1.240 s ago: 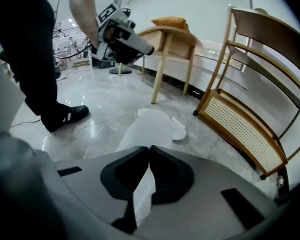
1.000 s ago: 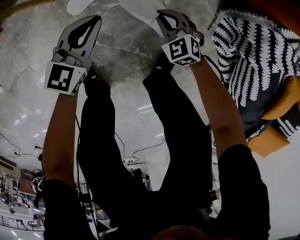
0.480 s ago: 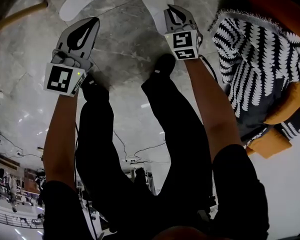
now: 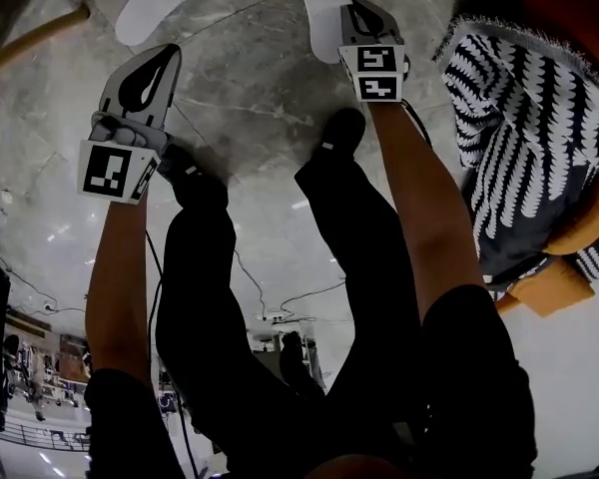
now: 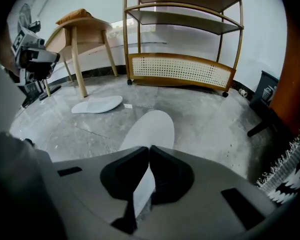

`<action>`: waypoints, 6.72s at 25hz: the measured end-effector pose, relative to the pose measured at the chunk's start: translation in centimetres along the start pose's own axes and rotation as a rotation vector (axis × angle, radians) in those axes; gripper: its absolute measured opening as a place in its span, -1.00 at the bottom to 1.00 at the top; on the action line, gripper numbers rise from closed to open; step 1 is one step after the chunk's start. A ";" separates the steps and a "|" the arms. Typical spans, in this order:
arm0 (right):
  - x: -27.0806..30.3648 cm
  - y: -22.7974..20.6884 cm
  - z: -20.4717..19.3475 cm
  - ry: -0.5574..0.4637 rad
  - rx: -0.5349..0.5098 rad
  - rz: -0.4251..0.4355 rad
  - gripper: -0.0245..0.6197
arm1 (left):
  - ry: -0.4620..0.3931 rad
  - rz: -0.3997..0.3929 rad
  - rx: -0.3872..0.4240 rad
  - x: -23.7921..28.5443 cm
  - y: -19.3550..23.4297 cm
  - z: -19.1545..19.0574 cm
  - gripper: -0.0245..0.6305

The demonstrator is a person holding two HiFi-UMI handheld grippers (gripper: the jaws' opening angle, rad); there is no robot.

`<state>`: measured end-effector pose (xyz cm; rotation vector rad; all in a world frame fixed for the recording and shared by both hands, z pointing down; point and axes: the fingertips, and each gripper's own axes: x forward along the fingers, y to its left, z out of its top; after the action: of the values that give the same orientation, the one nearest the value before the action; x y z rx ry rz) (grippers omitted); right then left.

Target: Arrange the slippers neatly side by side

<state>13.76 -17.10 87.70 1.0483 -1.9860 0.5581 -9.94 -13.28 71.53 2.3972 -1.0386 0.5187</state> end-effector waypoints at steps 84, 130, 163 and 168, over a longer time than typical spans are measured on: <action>-14.1 1.7 17.7 -0.424 -0.060 0.134 -0.80 | 0.606 0.004 0.744 7.0 9.2 -5.9 -0.86; -17.9 -4.4 11.6 -0.403 0.013 0.101 -0.80 | 0.518 0.179 0.004 16.8 -5.1 -12.2 -0.38; -71.4 -1.7 39.7 -0.660 0.169 0.404 -0.82 | -0.538 0.051 -0.043 -30.7 -28.8 58.3 -0.88; -76.6 -1.0 42.2 -0.745 0.078 0.378 -0.82 | -0.579 0.051 0.020 -36.3 -32.1 61.4 -0.88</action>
<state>21.13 -10.02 0.87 1.0182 -2.8758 0.4787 0.22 -7.49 -5.81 2.6062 -1.3285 -0.1721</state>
